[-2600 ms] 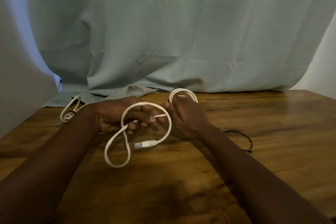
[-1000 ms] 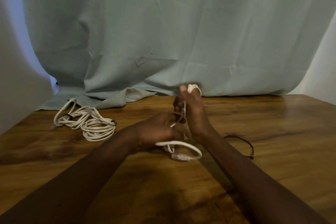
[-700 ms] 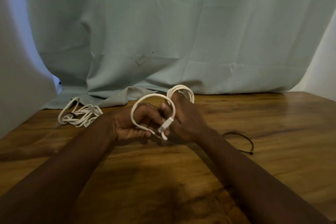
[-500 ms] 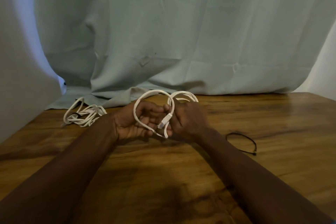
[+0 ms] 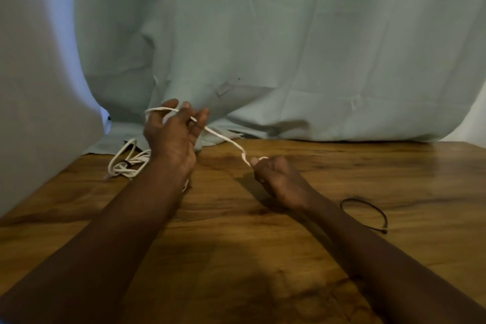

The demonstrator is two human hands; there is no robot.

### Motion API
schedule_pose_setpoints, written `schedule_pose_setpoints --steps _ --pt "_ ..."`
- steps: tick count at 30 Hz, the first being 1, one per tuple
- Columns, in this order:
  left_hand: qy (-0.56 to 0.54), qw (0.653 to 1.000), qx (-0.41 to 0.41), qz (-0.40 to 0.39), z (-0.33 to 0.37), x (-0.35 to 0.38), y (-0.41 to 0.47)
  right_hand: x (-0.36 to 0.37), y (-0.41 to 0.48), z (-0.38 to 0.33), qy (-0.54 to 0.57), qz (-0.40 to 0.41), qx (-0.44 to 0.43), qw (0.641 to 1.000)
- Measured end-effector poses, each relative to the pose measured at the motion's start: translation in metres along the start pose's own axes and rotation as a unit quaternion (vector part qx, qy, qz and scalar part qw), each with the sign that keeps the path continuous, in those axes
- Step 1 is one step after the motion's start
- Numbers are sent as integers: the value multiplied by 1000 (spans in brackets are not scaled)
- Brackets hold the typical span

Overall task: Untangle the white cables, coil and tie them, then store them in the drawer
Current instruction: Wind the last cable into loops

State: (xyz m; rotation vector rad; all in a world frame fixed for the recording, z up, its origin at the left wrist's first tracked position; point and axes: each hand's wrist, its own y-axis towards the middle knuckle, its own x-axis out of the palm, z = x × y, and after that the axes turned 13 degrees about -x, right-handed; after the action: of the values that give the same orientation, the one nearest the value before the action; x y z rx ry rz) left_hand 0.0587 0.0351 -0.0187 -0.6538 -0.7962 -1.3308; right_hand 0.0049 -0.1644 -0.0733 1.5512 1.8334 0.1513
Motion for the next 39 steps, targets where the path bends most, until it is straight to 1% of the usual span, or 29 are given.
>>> schedule_pose_setpoints --steps 2,4,6,8,10,11,12,13,14,15,16,17,18,19,20,21,22,23,24,25,26,28,30,32,34,36,38,39 --pt "60 996 60 39 9 -11 9 5 2 -2 -20 -3 -35 999" --pt "169 976 120 72 11 -22 15 9 3 -8 -5 -4 -52 999" --pt "269 947 156 77 7 -30 18 13 1 -13 78 -11 -44 996" --pt "339 922 171 72 -1 -34 17 16 0 -17 204 -13 3 979" --pt "406 889 198 74 -9 -34 14 17 1 -19 341 -52 61 937" --pt "453 858 227 83 -13 -34 12 18 2 -22 402 -88 84 907" --pt "508 816 261 89 -16 -34 11 19 3 -24 455 -128 99 876" --pt "555 775 291 81 -18 -35 10 19 4 -28 498 -165 100 845" --pt "588 744 312 62 -21 -35 9 19 6 -30 535 -190 90 818" --pt "610 723 323 34 -23 -35 8 19 7 -33 566 -201 75 796" --pt "621 710 333 5 -26 -34 7 19 9 -36 590 -198 61 780" --pt "621 703 346 -21 -30 -33 6 17 12 -36 607 -182 50 772" --pt "607 708 359 -45 -36 -31 4 15 13 -34 614 -160 43 772" --pt "574 737 350 -68 -41 -26 0 11 15 -32 612 -135 40 778" --pt "525 789 302 -97 -46 -20 -5 7 16 -29 604 -108 39 789" --pt "461 847 226 -136 -49 -13 -11 3 16 -25 594 -82 42 799" --pt "401 887 146 -175 -52 -6 -18 -1 16 -22 587 -62 45 806" --pt "358 908 82 -201 -54 0 -25 -4 15 -19 584 -49 49 808" --pt "352 909 53 -215 -55 4 -30 -6 15 -18 588 -46 52 806" --pt "368 901 56 -221 -57 6 -33 -6 15 -17 597 -50 54 799" --pt "392 889 91 -220 -58 6 -36 -6 15 -18 607 -56 56 791" --pt "430 859 187 -205 -62 2 -35 -5 16 -19 629 -63 49 774" --pt "450 841 247 -172 -64 -3 -35 -8 19 -22 649 -62 30 758" --pt "484 814 284 -150 -66 -7 -36 -13 20 -23 654 -24 23 756" --pt "530 780 286 -173 -70 -8 -36 -18 20 -20 644 54 28 762" --pt "589 729 279 -211 -73 -7 -36 -21 20 -15 629 115 25 768" --pt "662 656 271 -244 -73 -5 -37 -23 20 -13 607 160 17 778" --pt "700 617 244 -263 -73 -6 -39 -25 20 -14 595 183 15 783"
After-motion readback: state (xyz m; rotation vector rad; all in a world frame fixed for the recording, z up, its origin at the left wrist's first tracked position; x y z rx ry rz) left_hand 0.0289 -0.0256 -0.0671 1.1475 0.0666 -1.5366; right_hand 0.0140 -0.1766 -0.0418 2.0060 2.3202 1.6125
